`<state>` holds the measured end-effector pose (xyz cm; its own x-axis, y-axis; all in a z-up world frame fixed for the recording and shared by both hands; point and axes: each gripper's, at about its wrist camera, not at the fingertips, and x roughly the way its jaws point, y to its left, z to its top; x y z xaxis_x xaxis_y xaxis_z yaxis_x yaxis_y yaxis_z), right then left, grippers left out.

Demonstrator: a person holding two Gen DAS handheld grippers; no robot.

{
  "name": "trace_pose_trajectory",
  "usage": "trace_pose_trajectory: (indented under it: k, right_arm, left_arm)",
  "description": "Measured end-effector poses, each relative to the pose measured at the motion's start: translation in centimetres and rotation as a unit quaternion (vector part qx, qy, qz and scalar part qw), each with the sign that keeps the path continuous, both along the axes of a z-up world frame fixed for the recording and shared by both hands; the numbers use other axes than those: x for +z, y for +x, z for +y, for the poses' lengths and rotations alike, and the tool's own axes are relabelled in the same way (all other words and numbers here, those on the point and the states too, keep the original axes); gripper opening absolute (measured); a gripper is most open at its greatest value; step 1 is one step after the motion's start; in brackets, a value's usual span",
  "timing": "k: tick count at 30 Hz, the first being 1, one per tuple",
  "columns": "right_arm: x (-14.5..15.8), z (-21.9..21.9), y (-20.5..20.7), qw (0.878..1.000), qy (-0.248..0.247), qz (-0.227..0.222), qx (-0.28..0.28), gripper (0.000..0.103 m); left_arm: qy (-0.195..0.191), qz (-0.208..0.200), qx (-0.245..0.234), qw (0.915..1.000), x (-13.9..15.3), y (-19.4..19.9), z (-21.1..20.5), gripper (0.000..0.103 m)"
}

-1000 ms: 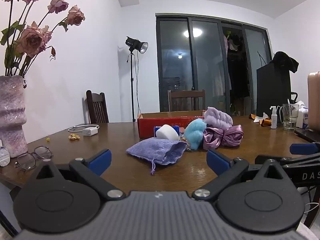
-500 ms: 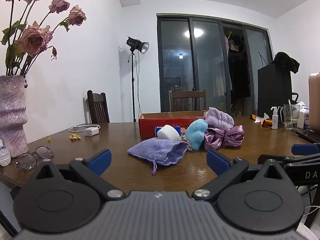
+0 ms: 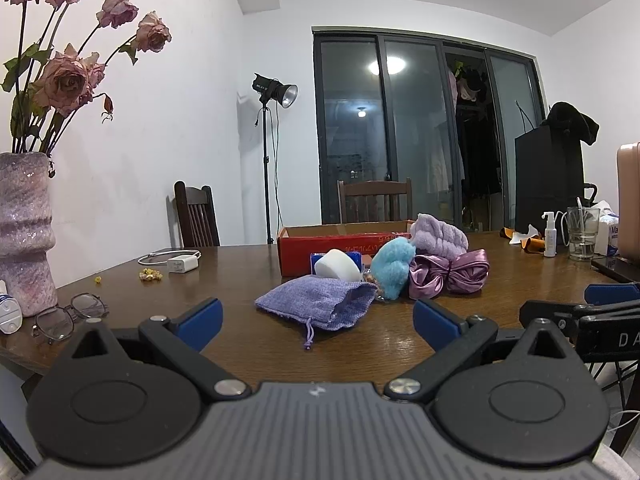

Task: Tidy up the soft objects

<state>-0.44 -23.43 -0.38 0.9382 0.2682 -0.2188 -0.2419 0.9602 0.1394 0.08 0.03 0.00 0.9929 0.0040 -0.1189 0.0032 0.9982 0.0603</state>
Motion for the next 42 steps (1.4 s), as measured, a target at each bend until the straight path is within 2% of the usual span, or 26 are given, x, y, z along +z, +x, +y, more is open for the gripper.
trace_pose_trajectory:
  k: [42]
  right_arm:
    - [-0.07, -0.31, 0.24, 1.0, 0.003, 0.0, -0.013, 0.103]
  left_arm:
    - [0.001, 0.0, 0.0, 1.0, -0.19, -0.01, -0.07, 0.103]
